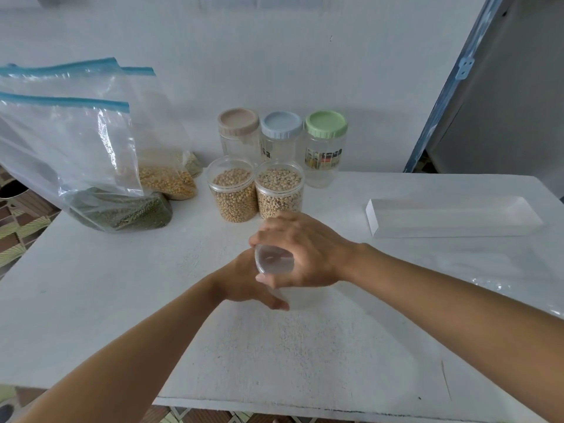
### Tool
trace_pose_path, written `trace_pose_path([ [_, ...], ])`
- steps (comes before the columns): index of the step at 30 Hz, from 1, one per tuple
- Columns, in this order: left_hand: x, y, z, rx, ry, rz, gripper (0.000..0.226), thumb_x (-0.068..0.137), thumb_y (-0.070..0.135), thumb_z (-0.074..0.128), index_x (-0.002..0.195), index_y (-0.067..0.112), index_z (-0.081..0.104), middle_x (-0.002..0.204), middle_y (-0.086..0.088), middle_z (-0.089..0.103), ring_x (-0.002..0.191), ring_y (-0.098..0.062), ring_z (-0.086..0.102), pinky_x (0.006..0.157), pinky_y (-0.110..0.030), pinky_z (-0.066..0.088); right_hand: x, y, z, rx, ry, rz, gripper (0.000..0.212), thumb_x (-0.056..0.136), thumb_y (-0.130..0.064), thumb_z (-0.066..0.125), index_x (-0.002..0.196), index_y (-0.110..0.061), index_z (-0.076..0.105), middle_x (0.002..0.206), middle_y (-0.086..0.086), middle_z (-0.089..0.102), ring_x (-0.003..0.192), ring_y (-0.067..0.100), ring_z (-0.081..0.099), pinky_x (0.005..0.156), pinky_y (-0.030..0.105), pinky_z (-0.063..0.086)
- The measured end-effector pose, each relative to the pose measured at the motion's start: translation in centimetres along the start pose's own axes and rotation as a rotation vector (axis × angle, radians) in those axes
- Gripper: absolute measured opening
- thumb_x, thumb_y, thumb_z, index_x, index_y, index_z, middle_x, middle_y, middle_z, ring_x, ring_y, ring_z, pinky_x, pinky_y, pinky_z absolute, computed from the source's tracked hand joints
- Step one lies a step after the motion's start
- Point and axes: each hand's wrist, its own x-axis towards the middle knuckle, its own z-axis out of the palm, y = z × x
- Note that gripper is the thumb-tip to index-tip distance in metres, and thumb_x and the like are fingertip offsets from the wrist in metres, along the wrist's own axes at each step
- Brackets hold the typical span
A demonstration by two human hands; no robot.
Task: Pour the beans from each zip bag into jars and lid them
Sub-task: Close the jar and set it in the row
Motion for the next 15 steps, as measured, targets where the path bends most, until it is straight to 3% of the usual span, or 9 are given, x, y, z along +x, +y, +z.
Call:
trace_pose_path([
  [3,0.0,-0.1,0.0,-0.042,0.054,-0.005,0.082,0.062,0.017,0.099,0.122,0.043,0.050,0.123,0.017,0.058,0.114,0.009,0.055,0.092,-0.013,0.048,-0.1,-0.5,-1.0,-0.197,-0.037,0.161,0.072,0.086,-0.082,0.043,0.141,-0.036,0.048,0.132,0.004,0.042,0.120,0.020,0.041,0.095,0.042,0.045],
  [5,0.0,-0.2,0.1,-0.042,0.063,-0.018,0.083,0.061,0.019,0.099,0.121,0.043,0.048,0.121,0.019,0.057,0.111,0.014,0.054,0.090,-0.012,0.047,-0.1,-0.9,-1.7,-0.206,-0.113,0.215,0.071,0.085,-0.080,0.048,0.143,-0.038,0.045,0.129,0.001,0.044,0.120,0.021,0.042,0.092,0.041,0.047],
  [8,-0.1,-0.4,0.3,-0.022,0.040,-0.034,0.090,0.054,0.049,0.095,0.131,0.040,0.050,0.129,0.020,0.055,0.120,0.010,0.051,0.100,-0.020,0.046,0.1,-1.3,-2.7,0.048,-0.269,0.124,0.059,0.081,-0.052,0.070,0.138,-0.042,0.054,0.144,-0.006,0.045,0.136,0.017,0.031,0.107,0.041,0.036],
  [10,-0.1,-0.7,0.3,-0.035,0.042,-0.059,0.093,0.057,0.044,0.097,0.136,0.040,0.048,0.135,0.018,0.053,0.127,0.008,0.048,0.109,-0.025,0.044,0.3,-1.3,-3.2,0.306,-0.298,0.117,0.048,0.081,-0.044,0.069,0.129,-0.042,0.064,0.154,-0.013,0.042,0.147,0.009,0.020,0.118,0.043,0.024],
  [11,-0.1,-0.6,0.3,-0.034,0.049,-0.063,0.093,0.060,0.033,0.099,0.134,0.045,0.045,0.133,0.019,0.052,0.124,0.013,0.047,0.106,-0.018,0.044,0.3,-1.2,-3.3,0.350,-0.257,0.143,0.046,0.084,-0.049,0.064,0.129,-0.043,0.064,0.156,-0.014,0.040,0.149,0.009,0.019,0.120,0.046,0.022],
  [13,-0.1,-0.3,0.2,-0.018,0.072,-0.042,0.093,0.064,0.017,0.098,0.125,0.051,0.036,0.127,0.021,0.050,0.114,0.022,0.046,0.094,-0.005,0.042,0.4,-1.3,-3.1,0.140,-0.176,0.232,0.055,0.090,-0.070,0.047,0.139,-0.045,0.052,0.155,-0.008,0.037,0.147,0.017,0.024,0.116,0.054,0.029],
  [15,0.0,-0.4,0.4,-0.026,0.078,-0.034,0.092,0.065,0.015,0.097,0.122,0.051,0.035,0.124,0.021,0.052,0.111,0.023,0.048,0.088,-0.003,0.042,0.5,-2.1,-2.6,-0.182,-0.163,0.334,0.069,0.090,-0.082,0.032,0.146,-0.042,0.040,0.151,0.006,0.034,0.141,0.029,0.028,0.107,0.055,0.037],
])
